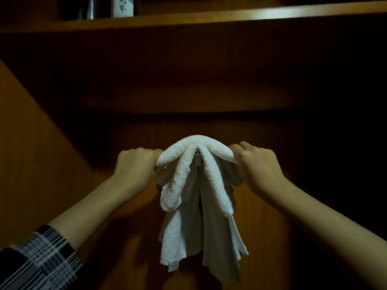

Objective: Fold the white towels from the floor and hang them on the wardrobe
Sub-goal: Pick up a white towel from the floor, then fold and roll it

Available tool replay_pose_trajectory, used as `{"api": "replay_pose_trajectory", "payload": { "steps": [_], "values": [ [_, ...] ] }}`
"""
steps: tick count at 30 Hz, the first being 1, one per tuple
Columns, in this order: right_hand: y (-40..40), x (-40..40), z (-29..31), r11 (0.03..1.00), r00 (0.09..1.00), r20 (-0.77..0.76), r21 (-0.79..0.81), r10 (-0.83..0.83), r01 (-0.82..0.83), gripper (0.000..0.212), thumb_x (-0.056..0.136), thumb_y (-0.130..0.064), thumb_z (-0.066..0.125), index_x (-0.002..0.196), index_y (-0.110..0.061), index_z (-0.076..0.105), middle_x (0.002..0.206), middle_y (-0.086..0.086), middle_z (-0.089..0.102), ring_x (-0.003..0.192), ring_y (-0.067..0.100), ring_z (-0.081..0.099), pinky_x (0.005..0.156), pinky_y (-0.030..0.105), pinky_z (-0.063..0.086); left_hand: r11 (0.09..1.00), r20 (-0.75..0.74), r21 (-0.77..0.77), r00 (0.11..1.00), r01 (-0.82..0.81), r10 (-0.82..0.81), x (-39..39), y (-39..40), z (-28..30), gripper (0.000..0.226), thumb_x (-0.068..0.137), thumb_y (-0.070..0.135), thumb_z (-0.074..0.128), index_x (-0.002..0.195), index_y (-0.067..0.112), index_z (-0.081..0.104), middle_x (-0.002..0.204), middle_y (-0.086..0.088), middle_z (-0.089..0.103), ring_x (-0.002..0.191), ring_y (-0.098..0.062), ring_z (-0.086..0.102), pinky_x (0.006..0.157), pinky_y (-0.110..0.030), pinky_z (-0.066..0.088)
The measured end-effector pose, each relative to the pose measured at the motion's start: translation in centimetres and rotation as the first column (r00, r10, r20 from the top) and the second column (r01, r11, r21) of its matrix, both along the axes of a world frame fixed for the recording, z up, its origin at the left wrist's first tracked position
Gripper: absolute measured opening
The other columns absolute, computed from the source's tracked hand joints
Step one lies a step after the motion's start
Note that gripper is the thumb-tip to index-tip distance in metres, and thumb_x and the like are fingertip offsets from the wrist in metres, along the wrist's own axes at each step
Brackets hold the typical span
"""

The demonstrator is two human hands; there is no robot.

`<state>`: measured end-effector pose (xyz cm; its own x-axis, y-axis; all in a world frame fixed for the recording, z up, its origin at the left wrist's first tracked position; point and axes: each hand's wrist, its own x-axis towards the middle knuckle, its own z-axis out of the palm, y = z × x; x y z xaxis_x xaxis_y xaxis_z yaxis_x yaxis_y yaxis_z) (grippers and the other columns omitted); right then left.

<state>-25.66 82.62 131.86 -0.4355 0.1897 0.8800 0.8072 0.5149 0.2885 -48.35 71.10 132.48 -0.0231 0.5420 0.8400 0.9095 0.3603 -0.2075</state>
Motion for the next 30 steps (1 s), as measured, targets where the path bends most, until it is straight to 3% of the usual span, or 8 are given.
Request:
{"api": "replay_pose_trajectory", "payload": {
  "steps": [4, 8, 12, 15, 19, 22, 26, 30],
  "values": [
    [-0.9, -1.4, -3.0, 0.994, 0.990, -0.088, 0.015, 0.106, -0.105, 0.034, 0.052, 0.000, 0.087, 0.076, -0.007, 0.065, 0.060, 0.004, 0.056, 0.040, 0.011, 0.036, 0.035, 0.019, 0.026, 0.957, 0.164, 0.021, 0.943, 0.291, -0.290, 0.9, 0.7, -3.4, 0.035, 0.086, 0.021, 0.063, 0.120, 0.024, 0.061, 0.093, -0.001, 0.070, 0.085, -0.025, 0.065, 0.059, -0.027, 0.031],
    [-0.4, -3.3, -4.3, 0.985, 0.973, -0.160, -0.016, 0.167, -0.172, 0.035, 0.052, 0.007, 0.082, 0.078, -0.004, 0.062, 0.063, 0.007, 0.057, 0.041, 0.013, 0.035, 0.034, 0.021, 0.029, 0.950, 0.262, 0.002, 0.916, 0.313, -0.303, 1.7, 2.4, -5.0, 0.036, 0.089, 0.015, 0.058, 0.125, 0.018, 0.055, 0.110, -0.005, 0.067, 0.096, -0.027, 0.062, 0.068, -0.025, 0.034],
    [-1.2, -3.3, -4.8, 0.929, 0.956, -0.163, -0.243, 0.244, -0.278, 0.033, 0.087, -0.011, 0.052, 0.120, -0.010, 0.051, 0.105, 0.006, 0.058, 0.080, 0.024, 0.058, 0.064, 0.034, 0.049, 0.852, 0.410, -0.064, 0.792, 0.520, -0.453, 2.7, 2.2, -5.1, 0.028, 0.091, 0.011, 0.052, 0.117, 0.020, 0.056, 0.132, -0.001, 0.052, 0.100, -0.013, 0.055, 0.069, -0.005, 0.034],
    [-2.1, -2.7, -4.7, 0.829, 0.916, -0.233, -0.393, 0.328, -0.397, 0.043, 0.086, -0.039, 0.032, 0.122, -0.018, 0.044, 0.111, 0.004, 0.054, 0.090, 0.020, 0.053, 0.079, 0.040, 0.049, 0.759, 0.540, -0.059, 0.660, 0.648, -0.522, 3.2, 1.0, -4.5, 0.024, 0.092, 0.022, 0.057, 0.105, 0.041, 0.051, 0.121, 0.012, 0.050, 0.096, 0.001, 0.049, 0.067, 0.000, 0.035],
    [-2.4, -3.0, -5.2, 0.801, 0.912, -0.259, -0.440, 0.319, -0.406, 0.085, 0.085, -0.063, 0.044, 0.151, -0.019, 0.012, 0.145, 0.007, 0.039, 0.121, 0.022, 0.047, 0.089, 0.040, 0.048, 0.837, 0.504, 0.001, 0.723, 0.547, -0.473, 3.0, 1.4, -4.3, 0.060, 0.079, 0.048, 0.070, 0.131, 0.026, 0.050, 0.127, 0.010, 0.056, 0.109, -0.008, 0.055, 0.078, -0.014, 0.039],
    [-2.5, -3.8, -6.2, 0.800, 0.885, -0.302, -0.391, 0.355, -0.455, 0.112, 0.083, -0.043, 0.067, 0.148, -0.022, -0.022, 0.147, 0.010, 0.033, 0.116, 0.022, 0.051, 0.079, 0.035, 0.052, 0.868, 0.493, 0.137, 0.727, 0.478, -0.478, 3.5, 2.3, -4.8, 0.070, 0.077, 0.033, 0.075, 0.137, 0.019, 0.042, 0.111, 0.009, 0.053, 0.104, -0.013, 0.057, 0.060, -0.004, 0.035],
    [-1.5, -4.9, -7.2, 0.858, 0.875, -0.318, -0.249, 0.366, -0.449, 0.103, 0.083, -0.003, 0.059, 0.146, -0.024, -0.020, 0.138, 0.010, 0.039, 0.082, 0.017, 0.050, 0.052, 0.023, 0.039, 0.836, 0.413, 0.211, 0.729, 0.506, -0.546, 3.7, 3.2, -6.2, 0.095, 0.083, 0.007, 0.065, 0.152, 0.023, 0.000, 0.095, -0.003, 0.057, 0.059, -0.004, 0.050, 0.048, -0.007, 0.038],
    [0.2, -5.0, -6.4, 0.882, 0.892, -0.308, -0.236, 0.331, -0.409, 0.083, 0.090, 0.005, 0.047, 0.152, -0.016, -0.003, 0.142, 0.014, 0.040, 0.112, 0.027, 0.051, 0.071, 0.032, 0.043, 0.857, 0.390, 0.206, 0.764, 0.472, -0.514, 2.5, 4.5, -6.6, 0.088, 0.089, 0.004, 0.058, 0.152, 0.021, 0.000, 0.140, -0.015, 0.046, 0.107, -0.021, 0.057, 0.080, -0.006, 0.033]
  ]
}}
